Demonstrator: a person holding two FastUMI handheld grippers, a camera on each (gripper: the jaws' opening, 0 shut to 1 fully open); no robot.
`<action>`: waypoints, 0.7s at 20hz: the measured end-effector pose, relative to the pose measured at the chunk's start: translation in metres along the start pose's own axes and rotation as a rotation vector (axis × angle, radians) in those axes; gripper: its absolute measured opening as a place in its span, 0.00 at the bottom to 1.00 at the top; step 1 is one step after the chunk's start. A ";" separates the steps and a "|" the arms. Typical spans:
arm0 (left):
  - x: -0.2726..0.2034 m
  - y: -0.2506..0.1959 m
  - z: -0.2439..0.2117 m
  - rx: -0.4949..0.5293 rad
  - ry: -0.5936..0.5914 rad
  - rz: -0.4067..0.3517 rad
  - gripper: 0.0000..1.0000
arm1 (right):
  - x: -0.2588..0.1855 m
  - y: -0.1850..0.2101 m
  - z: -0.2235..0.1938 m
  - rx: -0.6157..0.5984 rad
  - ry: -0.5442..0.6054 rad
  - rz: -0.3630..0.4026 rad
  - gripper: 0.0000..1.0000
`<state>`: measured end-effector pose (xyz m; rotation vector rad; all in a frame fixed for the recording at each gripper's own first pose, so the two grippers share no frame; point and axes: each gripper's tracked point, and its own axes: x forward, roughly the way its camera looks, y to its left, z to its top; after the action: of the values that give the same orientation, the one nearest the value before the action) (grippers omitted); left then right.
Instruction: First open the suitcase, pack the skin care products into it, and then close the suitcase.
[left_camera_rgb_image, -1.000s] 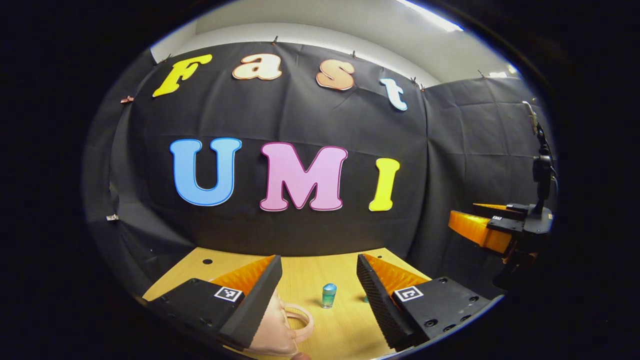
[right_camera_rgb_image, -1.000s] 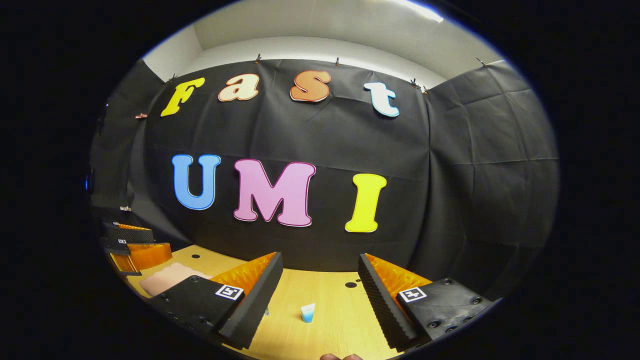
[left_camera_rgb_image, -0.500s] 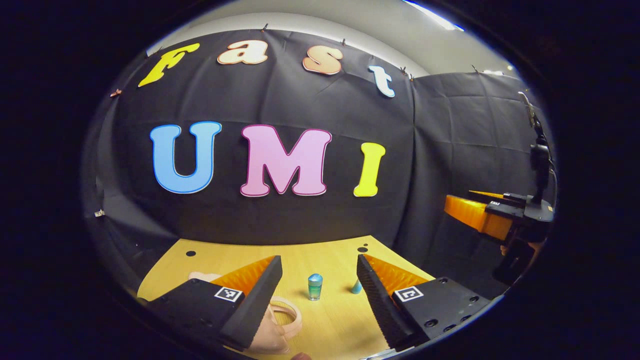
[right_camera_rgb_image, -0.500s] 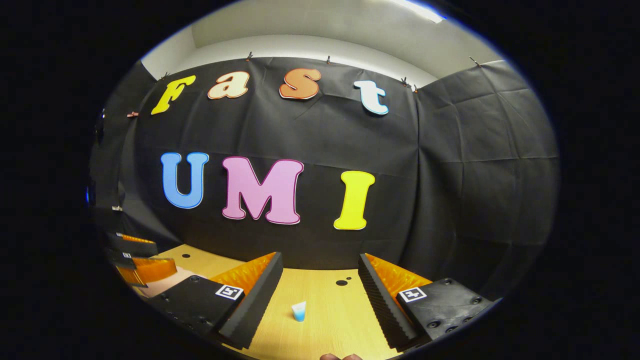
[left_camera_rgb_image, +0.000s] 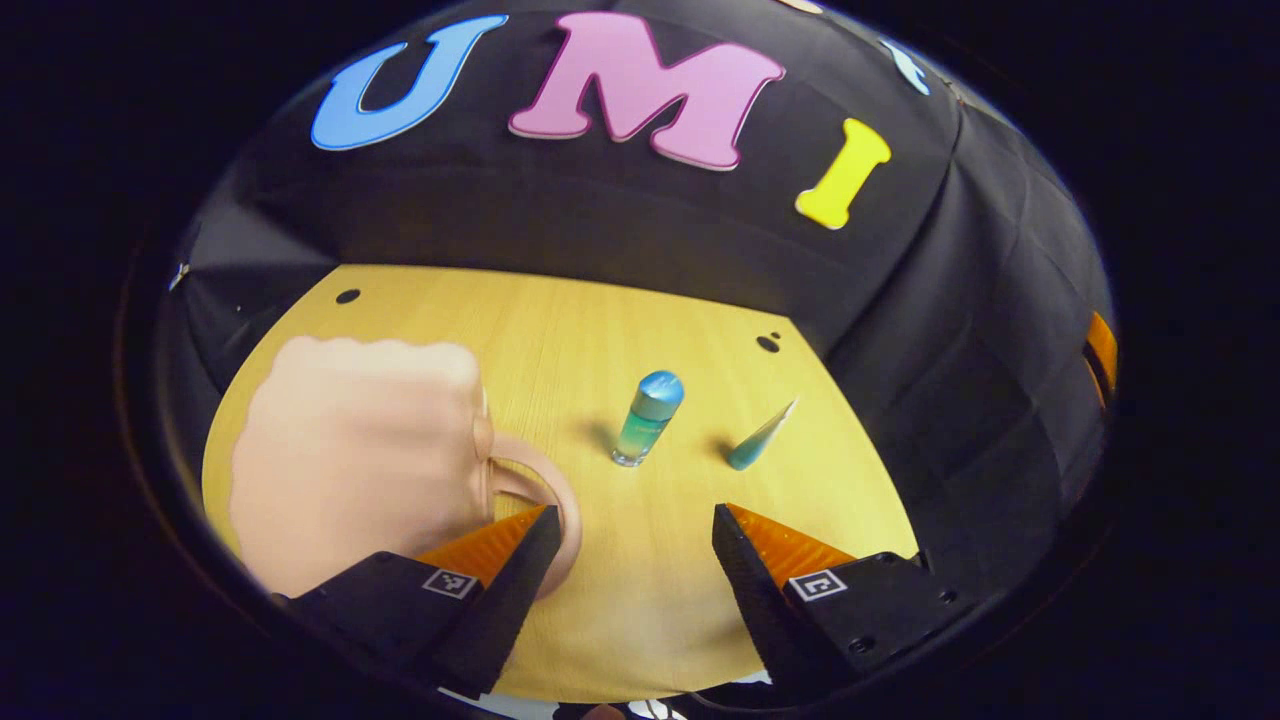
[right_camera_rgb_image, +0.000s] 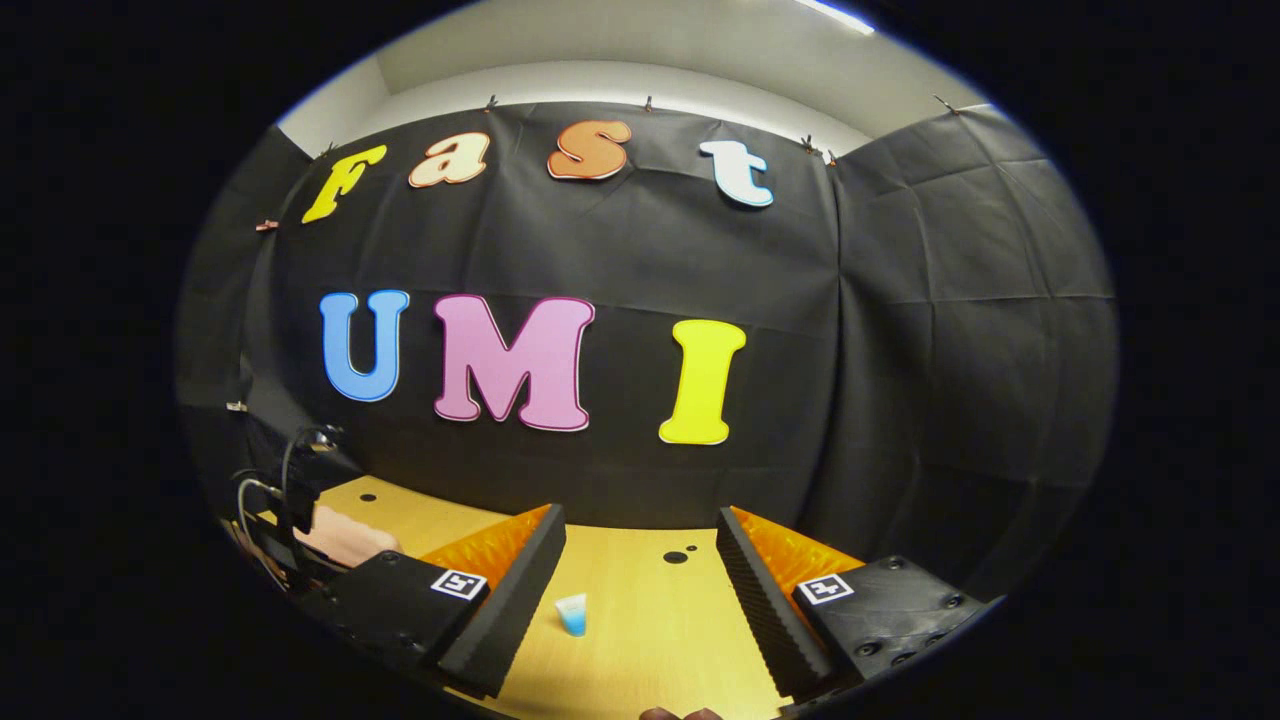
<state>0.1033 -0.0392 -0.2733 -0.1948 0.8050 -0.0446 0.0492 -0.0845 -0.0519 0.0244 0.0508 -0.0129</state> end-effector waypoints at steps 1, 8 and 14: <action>0.014 0.008 -0.005 0.003 0.033 0.032 0.97 | 0.003 -0.005 -0.001 0.003 0.000 0.001 0.96; 0.066 0.022 -0.018 0.094 0.183 0.166 0.94 | 0.025 -0.040 -0.024 0.019 0.054 -0.015 0.96; 0.083 0.026 -0.036 0.052 0.264 0.183 0.87 | 0.035 -0.048 -0.022 0.018 0.048 -0.016 0.96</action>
<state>0.1341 -0.0286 -0.3610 -0.0653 1.0811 0.0833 0.0824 -0.1322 -0.0767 0.0421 0.0988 -0.0288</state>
